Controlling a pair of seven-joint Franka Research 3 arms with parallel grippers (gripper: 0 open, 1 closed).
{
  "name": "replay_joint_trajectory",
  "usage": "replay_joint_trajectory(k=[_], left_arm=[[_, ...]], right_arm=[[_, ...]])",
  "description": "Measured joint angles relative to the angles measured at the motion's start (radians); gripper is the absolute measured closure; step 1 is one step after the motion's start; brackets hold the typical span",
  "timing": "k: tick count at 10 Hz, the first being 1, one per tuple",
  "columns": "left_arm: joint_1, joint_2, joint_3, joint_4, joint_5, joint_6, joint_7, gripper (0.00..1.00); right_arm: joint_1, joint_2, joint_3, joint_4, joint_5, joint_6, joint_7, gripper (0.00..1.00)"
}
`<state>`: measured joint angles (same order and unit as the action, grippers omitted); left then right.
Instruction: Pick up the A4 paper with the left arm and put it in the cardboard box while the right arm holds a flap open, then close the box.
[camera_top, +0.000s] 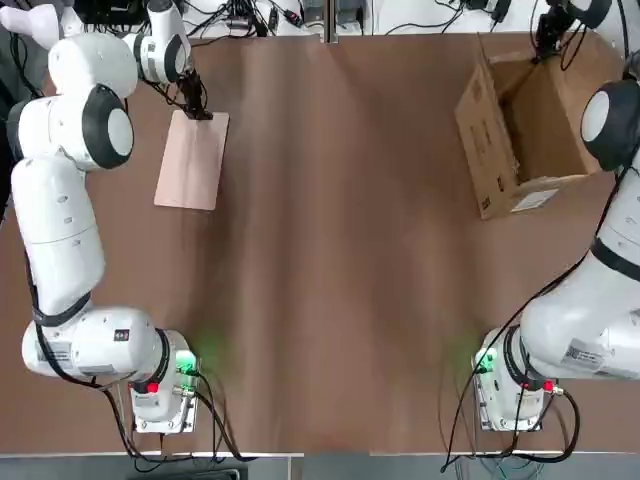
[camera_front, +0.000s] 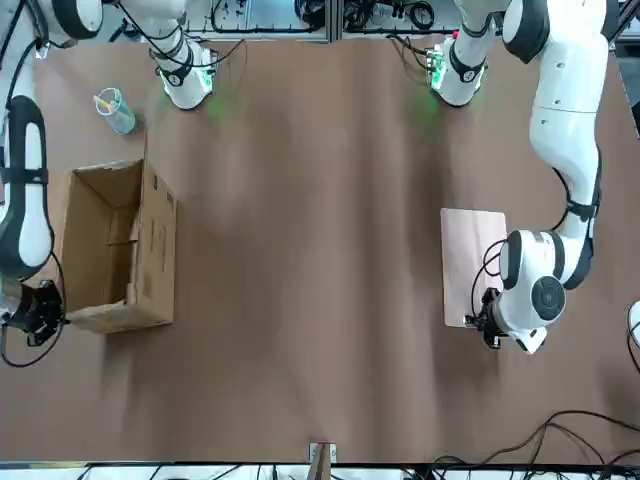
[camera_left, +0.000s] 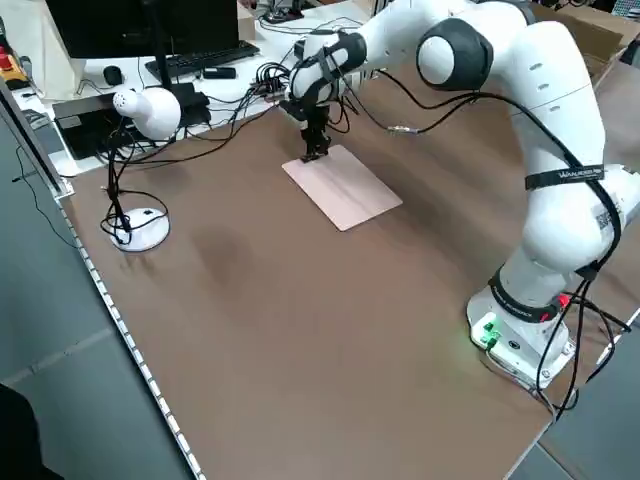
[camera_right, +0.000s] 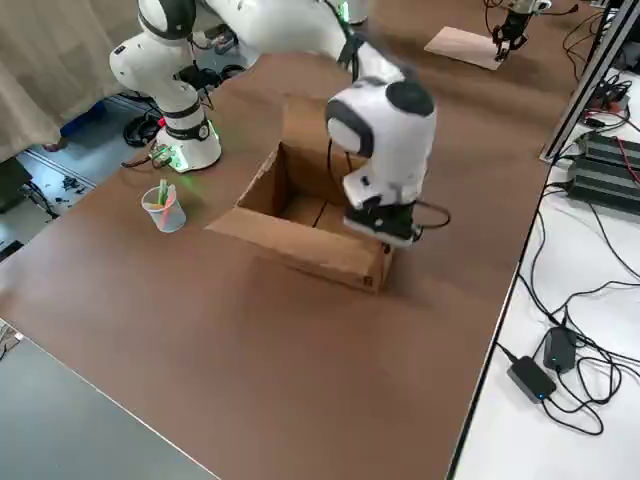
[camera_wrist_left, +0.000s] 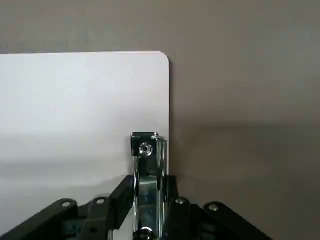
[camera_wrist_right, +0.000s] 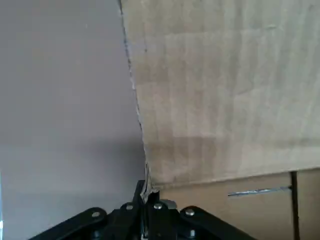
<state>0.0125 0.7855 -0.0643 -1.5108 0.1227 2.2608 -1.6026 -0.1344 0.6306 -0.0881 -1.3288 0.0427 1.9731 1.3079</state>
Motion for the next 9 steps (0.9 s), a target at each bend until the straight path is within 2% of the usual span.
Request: replay_joint_trajectory(k=[4, 7, 9], left_arm=[[0.014, -0.155, -0.004, 0.018, -0.005, -0.141, 0.112, 0.68], [0.016, -0.26, -0.008, 0.059, -0.047, -0.247, 0.269, 0.68], [0.016, -0.314, -0.009, 0.064, -0.063, -0.275, 0.373, 0.68]], right_arm=[[0.182, -0.074, 0.008, 0.005, 0.0, -0.069, 0.268, 0.96], [0.341, -0.094, 0.01, 0.022, -0.001, -0.09, 0.486, 0.96], [0.415, -0.099, 0.011, 0.039, -0.001, -0.095, 0.587, 0.96]])
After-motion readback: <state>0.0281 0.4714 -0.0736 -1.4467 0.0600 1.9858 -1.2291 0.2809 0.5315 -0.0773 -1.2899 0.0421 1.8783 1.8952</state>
